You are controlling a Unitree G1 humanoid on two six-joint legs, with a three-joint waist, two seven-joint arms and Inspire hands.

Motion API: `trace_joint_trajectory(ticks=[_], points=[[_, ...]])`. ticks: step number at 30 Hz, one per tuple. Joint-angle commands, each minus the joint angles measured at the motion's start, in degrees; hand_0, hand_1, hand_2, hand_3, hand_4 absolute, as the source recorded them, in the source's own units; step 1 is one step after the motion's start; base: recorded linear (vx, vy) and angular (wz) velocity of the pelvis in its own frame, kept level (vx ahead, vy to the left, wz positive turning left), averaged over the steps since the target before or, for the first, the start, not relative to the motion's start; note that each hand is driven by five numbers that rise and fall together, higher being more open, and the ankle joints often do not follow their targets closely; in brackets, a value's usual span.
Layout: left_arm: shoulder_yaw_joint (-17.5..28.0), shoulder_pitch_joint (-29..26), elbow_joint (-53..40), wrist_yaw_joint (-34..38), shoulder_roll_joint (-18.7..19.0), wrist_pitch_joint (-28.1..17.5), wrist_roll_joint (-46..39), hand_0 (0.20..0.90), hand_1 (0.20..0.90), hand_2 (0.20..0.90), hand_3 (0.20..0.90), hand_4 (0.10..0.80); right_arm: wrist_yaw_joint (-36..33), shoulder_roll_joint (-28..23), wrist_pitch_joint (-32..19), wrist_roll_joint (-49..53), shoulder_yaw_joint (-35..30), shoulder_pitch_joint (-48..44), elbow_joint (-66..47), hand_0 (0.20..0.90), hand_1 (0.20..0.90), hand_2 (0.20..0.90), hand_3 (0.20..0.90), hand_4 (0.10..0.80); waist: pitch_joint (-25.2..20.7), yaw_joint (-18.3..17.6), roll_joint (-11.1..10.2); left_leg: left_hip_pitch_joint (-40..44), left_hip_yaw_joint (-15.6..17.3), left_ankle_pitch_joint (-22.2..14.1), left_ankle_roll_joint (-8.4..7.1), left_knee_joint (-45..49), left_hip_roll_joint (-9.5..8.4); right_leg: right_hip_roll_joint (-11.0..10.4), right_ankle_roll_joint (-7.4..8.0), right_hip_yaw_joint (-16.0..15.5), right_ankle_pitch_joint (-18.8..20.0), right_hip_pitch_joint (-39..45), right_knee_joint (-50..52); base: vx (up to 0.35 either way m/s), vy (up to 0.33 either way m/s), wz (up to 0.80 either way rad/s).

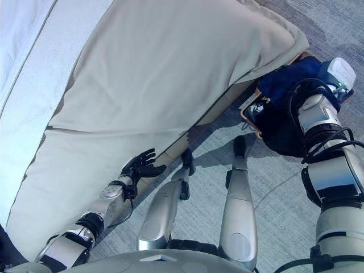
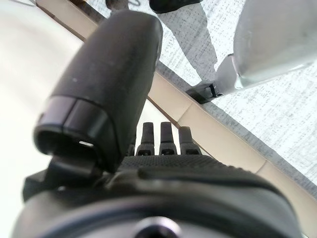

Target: Pick up the clothes from the bed and place them into the basket

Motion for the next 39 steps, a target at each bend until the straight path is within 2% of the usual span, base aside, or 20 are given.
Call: trace_joint_trajectory(ticks=[1,10,14,15,18,19,22,23,27,31,32,33,36,39], points=[[0.7,2.9,-1.3,-0.9,3.0,-0.5,-2.0,0.900,0.900,0.900,0.900,0.800,-3.0,-6.2,-1.6,-1.0,1.5,-5.8,-4.3,0.900,0.900,0.900,0.900,0.800,0.3,-1.9,1.9,-4.1,-4.1,0.3,-1.58,4.8,0.25,-0.6,-1.77,-8.9,-7.5,4.4,3.8,-0.042,0.037,0.03],[2.0,3.1,0.1,-1.2,2.8,0.4,-1.5,0.900,0.900,0.900,0.900,0.800,-0.1,-7.8,-0.7,-1.4,-2.8,1.9,-2.7,0.900,0.900,0.900,0.900,0.800,-3.0,-2.5,-1.0,1.3,-3.4,-0.9,-1.65,3.0,0.45,0.0,-1.46,-8.7,-6.1,10.3,-1.2,-0.016,0.006,0.02],[3.0,3.7,2.0,-1.3,3.1,1.2,-0.4,0.900,0.900,0.900,0.900,0.800,1.3,-6.7,-2.6,-0.3,-6.1,8.6,-0.2,0.900,0.900,0.900,0.900,0.800,-6.1,-2.0,-3.3,4.9,-2.7,-0.9,-1.64,0.3,0.78,-0.2,-0.94,-9.4,-4.7,14.6,-5.2,0.024,0.002,0.13],[3.0,3.7,2.0,-1.3,3.1,1.2,-0.4,0.900,0.900,0.900,0.900,0.800,1.3,-6.7,-2.6,-0.3,-6.2,8.7,-0.3,0.900,0.900,0.900,0.900,0.800,-6.2,-2.0,-3.4,4.9,-2.7,-0.9,-1.64,0.3,0.78,-0.2,-0.94,-9.4,-4.7,14.6,-5.3,0.084,-0.004,0.12],[4.4,4.9,4.3,-2.2,3.4,1.7,1.2,0.900,0.900,0.900,0.900,0.800,2.8,-4.9,-5.5,0.5,-10.0,16.9,1.0,0.900,0.900,0.900,0.900,0.800,-9.2,-1.7,-5.7,7.9,-2.4,-1.7,-1.60,-0.7,0.77,-0.3,-0.58,-9.9,-3.8,19.0,-8.7,0.135,-0.013,0.09],[5.1,5.5,5.2,-2.5,3.4,2.1,2.1,0.900,0.900,0.900,0.900,0.800,3.7,-3.6,-6.6,0.7,-11.5,20.6,1.3,0.900,0.900,0.900,0.900,0.800,-10.6,-1.5,-6.8,9.3,-2.4,-2.2,-1.54,-0.9,0.61,-0.3,-0.42,-10.2,-3.2,21.2,-10.5,0.162,0.004,0.15],[6.0,6.9,6.5,-2.9,3.3,1.7,3.3,0.900,0.900,0.900,0.900,0.800,3.5,-1.3,-8.9,2.1,-13.6,25.3,1.2,0.900,0.900,0.900,0.900,0.800,-12.4,-1.2,-8.3,11.0,-2.7,-3.2,-1.36,-1.0,0.21,-0.3,-0.18,-10.2,-2.5,23.9,-12.9,0.134,0.026,0.04],[6.8,8.0,7.5,-3.1,2.8,1.1,3.7,0.900,0.900,0.900,0.900,0.800,3.2,1.0,-10.7,4.7,-14.9,28.8,0.7,0.900,0.900,0.900,0.900,0.800,-13.8,-1.2,-9.2,12.3,-3.0,-3.7,-1.19,-1.2,-0.11,-0.2,0.01,-9.8,-1.8,25.3,-14.3,0.152,0.063,-0.02],[7.9,9.9,8.5,-3.4,1.5,0.6,4.8,0.900,0.900,0.900,0.900,0.800,3.0,5.8,-15.2,9.7,-17.7,35.5,-1.1,0.900,0.900,0.900,0.900,0.800,-16.1,-1.2,-10.3,14.6,-3.2,-4.2,-0.93,-2.2,-0.52,-0.2,0.51,-9.7,-0.2,27.9,-17.3,0.134,0.107,0.04],[9.4,12.4,11.5,-4.0,-1.0,-0.1,7.4,0.900,0.900,0.900,0.900,0.800,9.1,15.2,-24.2,22.3,-22.9,45.0,-4.6,0.900,0.900,0.900,0.900,0.800,-20.5,-1.9,-11.0,18.9,-2.0,-4.1,-0.61,-5.5,0.01,-0.1,1.20,-9.9,0.3,31.0,-18.6,0.170,0.188,0.13],[9.4,12.6,11.7,-4.5,-1.1,-0.2,7.8,0.900,0.900,0.900,0.900,0.800,10.0,15.8,-24.0,22.4,-23.1,45.6,-4.8,0.900,0.900,0.900,0.900,0.800,-20.8,-2.0,-11.0,19.3,-1.9,-4.1,-0.60,-5.8,0.05,0.0,1.23,-9.9,0.2,31.2,-18.6,0.113,0.197,0.03],[9.2,12.5,13.0,-4.9,-1.8,-0.3,9.0,0.900,0.900,0.900,0.900,0.800,10.5,19.4,-24.6,20.8,-22.6,48.1,-3.7,0.900,0.900,0.900,0.900,0.800,-21.9,-2.3,-11.0,20.8,-1.3,-3.9,-0.40,-7.0,0.26,0.1,1.31,-10.2,0.1,32.3,-18.7,0.066,0.155,0.03],[8.5,11.6,15.4,-7.8,-2.3,0.2,9.2,0.900,0.900,0.900,0.900,0.800,13.0,22.2,-25.8,17.1,-20.1,49.7,1.2,0.900,0.900,0.900,0.900,0.800,-23.3,-2.3,-11.4,22.9,-0.8,-4.3,0.16,-7.9,-0.04,0.0,1.46,-10.5,-0.1,34.3,-19.2,0.069,0.145,0.09],[7.9,11.1,17.7,-9.0,-2.6,0.0,10.0,0.900,0.900,0.900,0.900,0.800,17.6,24.6,-24.6,18.0,-17.8,49.8,5.3,0.900,0.900,0.900,0.900,0.800,-24.3,-1.9,-11.8,24.1,-1.1,-5.0,0.89,-7.4,-0.79,-0.2,1.49,-10.3,-0.3,35.7,-18.9,0.059,0.146,0.09]])
